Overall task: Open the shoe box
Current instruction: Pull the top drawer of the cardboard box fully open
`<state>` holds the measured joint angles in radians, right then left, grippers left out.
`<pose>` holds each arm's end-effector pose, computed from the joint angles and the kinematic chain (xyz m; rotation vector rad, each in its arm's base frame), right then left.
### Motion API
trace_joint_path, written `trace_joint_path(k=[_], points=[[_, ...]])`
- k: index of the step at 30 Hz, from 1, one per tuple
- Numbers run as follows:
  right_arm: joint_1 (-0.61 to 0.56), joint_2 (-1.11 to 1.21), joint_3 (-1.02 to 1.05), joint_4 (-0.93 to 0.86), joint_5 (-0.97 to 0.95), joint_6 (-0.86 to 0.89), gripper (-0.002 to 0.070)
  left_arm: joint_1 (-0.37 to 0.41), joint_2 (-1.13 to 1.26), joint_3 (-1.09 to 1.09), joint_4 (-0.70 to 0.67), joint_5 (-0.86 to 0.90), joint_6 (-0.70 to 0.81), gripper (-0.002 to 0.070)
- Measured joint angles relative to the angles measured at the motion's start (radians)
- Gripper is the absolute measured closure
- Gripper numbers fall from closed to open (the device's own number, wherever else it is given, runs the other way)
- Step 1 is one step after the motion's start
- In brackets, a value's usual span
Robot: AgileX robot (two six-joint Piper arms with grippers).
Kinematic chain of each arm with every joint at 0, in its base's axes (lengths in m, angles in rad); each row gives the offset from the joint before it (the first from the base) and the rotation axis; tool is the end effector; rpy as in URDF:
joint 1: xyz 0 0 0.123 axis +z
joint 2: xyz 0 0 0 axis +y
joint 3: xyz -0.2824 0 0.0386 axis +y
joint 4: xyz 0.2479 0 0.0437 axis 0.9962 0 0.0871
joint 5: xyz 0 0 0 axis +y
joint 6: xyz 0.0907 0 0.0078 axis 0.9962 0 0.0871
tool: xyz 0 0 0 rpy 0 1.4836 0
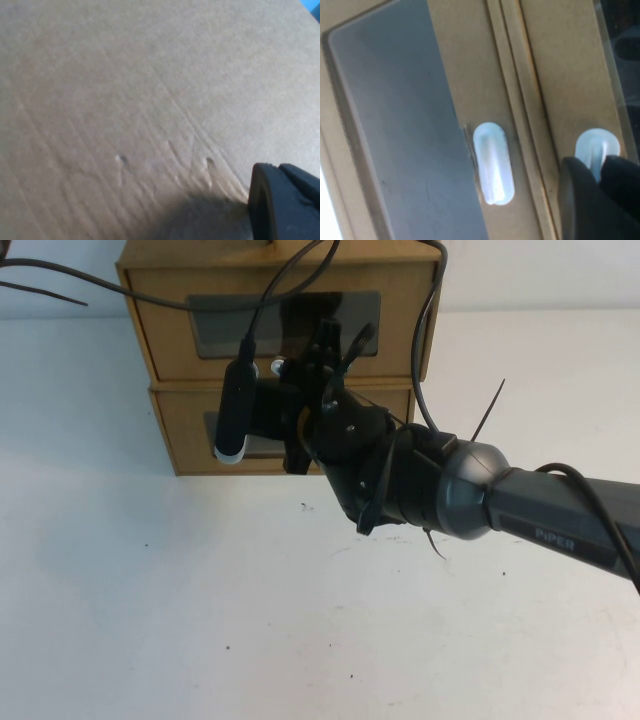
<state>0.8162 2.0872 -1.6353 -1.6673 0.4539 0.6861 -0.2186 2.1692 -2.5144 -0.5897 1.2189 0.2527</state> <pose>0.3666 0.3318 0.2550 -1.2746 1.3979 -0.5456 0.4462 -0.1478 0.4082 0.5587 2.1983 -0.7287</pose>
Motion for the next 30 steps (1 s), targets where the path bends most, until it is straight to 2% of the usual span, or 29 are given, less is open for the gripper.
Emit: trace_joint_path(k=[10, 15, 22, 30], points=[[0.0, 0.019, -0.02, -0.004, 0.026, 0.0, 0.0602, 0.0, 0.0, 0.0, 0.0, 0.0, 0.003, 0.068], [0.0, 0.026, -0.03, -0.006, 0.038, 0.0, 0.0661, 0.0, 0.0, 0.0, 0.0, 0.0, 0.003, 0.068], [0.0, 0.026, -0.03, -0.004, 0.041, -0.004, 0.0665, 0.0, 0.0, 0.0, 0.0, 0.0, 0.005, 0.068], [0.015, 0.025, -0.041, 0.127, 0.073, -0.163, 0.0665, 0.0, 0.0, 0.0, -0.004, 0.004, 0.005, 0.068]])
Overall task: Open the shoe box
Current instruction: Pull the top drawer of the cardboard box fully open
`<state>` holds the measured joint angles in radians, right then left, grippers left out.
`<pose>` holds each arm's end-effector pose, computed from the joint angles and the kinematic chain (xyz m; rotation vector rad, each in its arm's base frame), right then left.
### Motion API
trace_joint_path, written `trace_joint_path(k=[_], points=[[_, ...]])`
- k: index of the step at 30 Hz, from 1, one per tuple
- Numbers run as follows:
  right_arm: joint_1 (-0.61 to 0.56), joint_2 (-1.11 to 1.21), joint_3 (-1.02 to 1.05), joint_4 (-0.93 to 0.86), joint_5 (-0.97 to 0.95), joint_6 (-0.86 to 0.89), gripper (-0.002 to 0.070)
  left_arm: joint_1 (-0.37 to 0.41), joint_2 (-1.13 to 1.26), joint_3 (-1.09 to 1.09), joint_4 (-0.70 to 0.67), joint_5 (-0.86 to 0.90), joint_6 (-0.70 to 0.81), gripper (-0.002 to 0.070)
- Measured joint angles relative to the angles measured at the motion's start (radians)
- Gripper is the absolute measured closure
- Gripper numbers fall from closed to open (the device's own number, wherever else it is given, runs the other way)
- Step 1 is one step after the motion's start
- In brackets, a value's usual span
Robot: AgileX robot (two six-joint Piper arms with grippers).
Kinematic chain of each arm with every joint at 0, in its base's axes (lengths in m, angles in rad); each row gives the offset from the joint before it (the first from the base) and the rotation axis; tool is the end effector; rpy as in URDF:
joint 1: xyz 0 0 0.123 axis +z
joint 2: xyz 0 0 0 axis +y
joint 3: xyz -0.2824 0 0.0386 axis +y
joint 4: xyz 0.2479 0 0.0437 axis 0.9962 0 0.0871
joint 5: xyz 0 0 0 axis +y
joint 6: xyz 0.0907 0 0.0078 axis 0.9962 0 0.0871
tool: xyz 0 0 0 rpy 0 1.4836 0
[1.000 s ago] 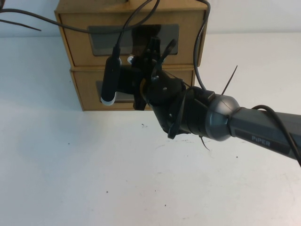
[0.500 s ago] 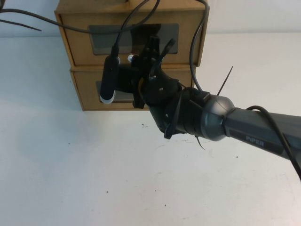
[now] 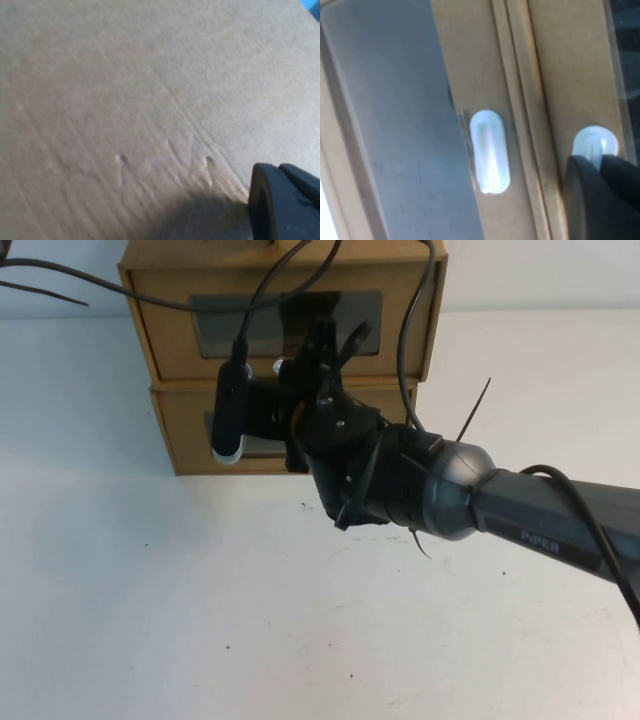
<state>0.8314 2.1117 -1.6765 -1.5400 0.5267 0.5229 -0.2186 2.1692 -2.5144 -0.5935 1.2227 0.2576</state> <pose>0.3675 0.3350 0.2522 -1.3029 1.4310 -0.6289 0.4458 -0.1481 0.4081 0.5661 2.1982 -0.7314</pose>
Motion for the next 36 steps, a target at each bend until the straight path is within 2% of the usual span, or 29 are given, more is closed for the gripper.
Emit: trace_joint_path(k=[8, 27, 36], points=[[0.04, -0.028, 0.016, 0.061, 0.067, -0.019, 0.0666, 0.0, 0.0, 0.0, -0.011, 0.013, 0.0, 0.068], [0.162, -0.309, 0.321, 0.306, 0.145, -0.027, 0.0669, -0.001, 0.0, 0.0, -0.025, 0.028, -0.004, 0.068], [0.181, -0.341, 0.361, 0.32, 0.154, -0.027, 0.0669, -0.001, 0.0, 0.0, -0.026, 0.027, -0.008, 0.068]])
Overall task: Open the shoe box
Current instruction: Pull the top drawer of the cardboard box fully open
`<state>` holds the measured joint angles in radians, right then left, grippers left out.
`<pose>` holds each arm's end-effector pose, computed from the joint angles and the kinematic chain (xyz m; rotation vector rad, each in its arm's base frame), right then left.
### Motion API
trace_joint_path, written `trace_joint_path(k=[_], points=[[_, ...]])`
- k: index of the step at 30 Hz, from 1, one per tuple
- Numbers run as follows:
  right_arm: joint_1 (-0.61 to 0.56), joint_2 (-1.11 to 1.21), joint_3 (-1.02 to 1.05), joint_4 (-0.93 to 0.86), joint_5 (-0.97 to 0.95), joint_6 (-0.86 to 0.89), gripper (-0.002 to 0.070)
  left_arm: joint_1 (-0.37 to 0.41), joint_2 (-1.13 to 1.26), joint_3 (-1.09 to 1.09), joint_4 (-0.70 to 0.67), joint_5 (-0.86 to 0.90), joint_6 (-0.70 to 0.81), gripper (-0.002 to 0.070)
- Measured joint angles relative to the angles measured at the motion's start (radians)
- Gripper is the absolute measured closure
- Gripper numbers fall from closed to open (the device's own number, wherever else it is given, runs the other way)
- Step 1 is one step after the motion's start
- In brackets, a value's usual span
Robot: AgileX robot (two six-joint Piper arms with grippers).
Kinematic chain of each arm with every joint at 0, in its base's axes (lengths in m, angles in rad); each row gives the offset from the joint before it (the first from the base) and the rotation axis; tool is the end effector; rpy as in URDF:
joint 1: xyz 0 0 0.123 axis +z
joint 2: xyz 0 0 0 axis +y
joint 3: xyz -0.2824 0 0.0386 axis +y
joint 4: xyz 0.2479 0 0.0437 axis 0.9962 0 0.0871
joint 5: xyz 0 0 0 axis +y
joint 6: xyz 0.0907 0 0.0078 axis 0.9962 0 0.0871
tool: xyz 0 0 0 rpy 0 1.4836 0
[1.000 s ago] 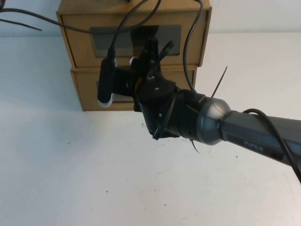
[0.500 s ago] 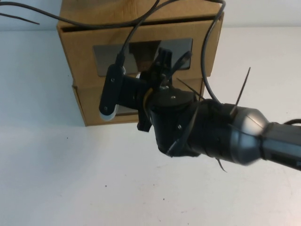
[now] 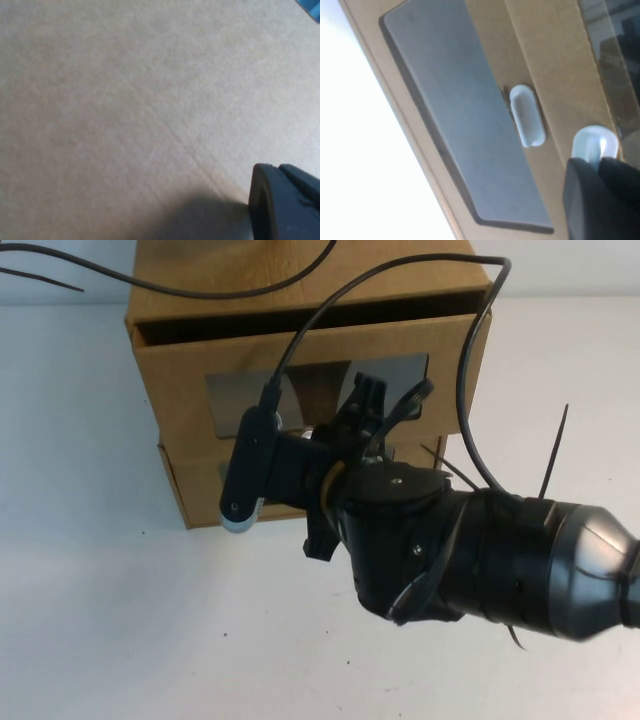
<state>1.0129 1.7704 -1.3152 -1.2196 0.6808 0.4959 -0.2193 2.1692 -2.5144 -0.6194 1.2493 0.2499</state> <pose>0.2546 0.3062 0.2786 -1.2936 1.6643 -0.4717 0.4429 -0.1501 0.4077 0.5743 2.2153 -0.7723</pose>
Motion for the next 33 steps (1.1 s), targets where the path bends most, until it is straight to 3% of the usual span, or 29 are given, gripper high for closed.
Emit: trace_joint_path(k=[16, 24, 33], points=[[0.043, -0.018, 0.002, 0.022, 0.052, 0.002, 0.067, -0.011, -0.058, 0.004, 0.054, 0.008, -0.007, 0.068], [0.02, -0.021, 0.007, 0.022, 0.038, 0.018, 0.067, -0.143, -0.252, 0.205, 0.183, 0.011, -0.008, 0.068], [0.012, -0.021, 0.01, 0.025, 0.025, 0.019, 0.067, -0.16, -0.261, 0.339, 0.234, -0.008, 0.003, 0.068]])
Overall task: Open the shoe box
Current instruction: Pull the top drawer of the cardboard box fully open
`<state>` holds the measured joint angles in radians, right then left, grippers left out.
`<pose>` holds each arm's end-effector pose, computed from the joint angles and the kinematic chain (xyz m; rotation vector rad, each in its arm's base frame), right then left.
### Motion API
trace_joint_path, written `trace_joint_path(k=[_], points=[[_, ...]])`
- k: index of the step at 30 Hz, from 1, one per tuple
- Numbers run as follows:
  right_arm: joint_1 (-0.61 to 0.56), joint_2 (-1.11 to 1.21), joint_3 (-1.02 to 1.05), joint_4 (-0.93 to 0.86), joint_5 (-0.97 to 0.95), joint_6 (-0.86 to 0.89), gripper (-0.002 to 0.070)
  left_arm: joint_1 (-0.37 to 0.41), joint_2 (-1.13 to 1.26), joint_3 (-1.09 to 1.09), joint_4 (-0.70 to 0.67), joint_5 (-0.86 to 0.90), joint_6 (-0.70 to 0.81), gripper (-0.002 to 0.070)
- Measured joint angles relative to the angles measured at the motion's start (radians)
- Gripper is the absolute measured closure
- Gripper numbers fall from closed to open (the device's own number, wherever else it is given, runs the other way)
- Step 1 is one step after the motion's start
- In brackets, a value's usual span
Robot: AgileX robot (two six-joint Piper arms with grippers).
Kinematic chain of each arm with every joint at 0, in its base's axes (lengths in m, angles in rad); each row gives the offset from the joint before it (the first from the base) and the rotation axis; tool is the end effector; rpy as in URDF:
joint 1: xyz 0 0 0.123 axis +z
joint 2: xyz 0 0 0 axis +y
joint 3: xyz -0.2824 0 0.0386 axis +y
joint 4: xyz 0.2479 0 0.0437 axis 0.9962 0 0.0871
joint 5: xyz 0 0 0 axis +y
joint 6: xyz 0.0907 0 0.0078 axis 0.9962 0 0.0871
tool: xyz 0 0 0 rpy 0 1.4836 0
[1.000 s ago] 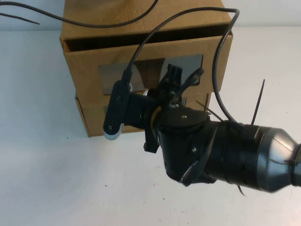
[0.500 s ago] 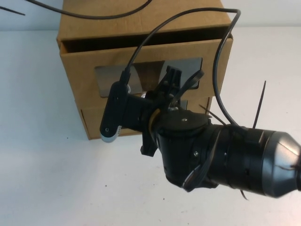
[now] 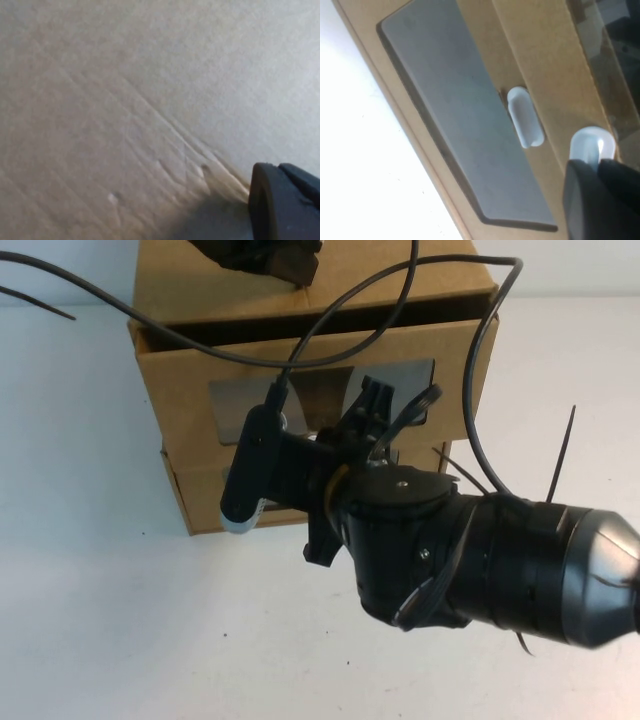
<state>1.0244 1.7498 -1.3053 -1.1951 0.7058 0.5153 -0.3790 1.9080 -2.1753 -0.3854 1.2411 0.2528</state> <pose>0.2487 0.3030 0.2823 -1.2595 1.6987 -0.4567 0.3714 -0.1828 0.4197 0.7622 2.3120 -0.5578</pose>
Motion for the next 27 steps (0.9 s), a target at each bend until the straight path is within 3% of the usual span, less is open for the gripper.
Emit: trace_joint_path(k=[14, 27], points=[[0.052, -0.004, 0.0, 0.039, 0.086, -0.034, 0.067, 0.0, 0.03, -0.002, 0.004, -0.01, 0.0, 0.068], [0.117, -0.117, 0.002, 0.273, 0.179, -0.167, 0.0678, 0.0, 0.032, -0.002, -0.002, -0.016, 0.0, 0.068]])
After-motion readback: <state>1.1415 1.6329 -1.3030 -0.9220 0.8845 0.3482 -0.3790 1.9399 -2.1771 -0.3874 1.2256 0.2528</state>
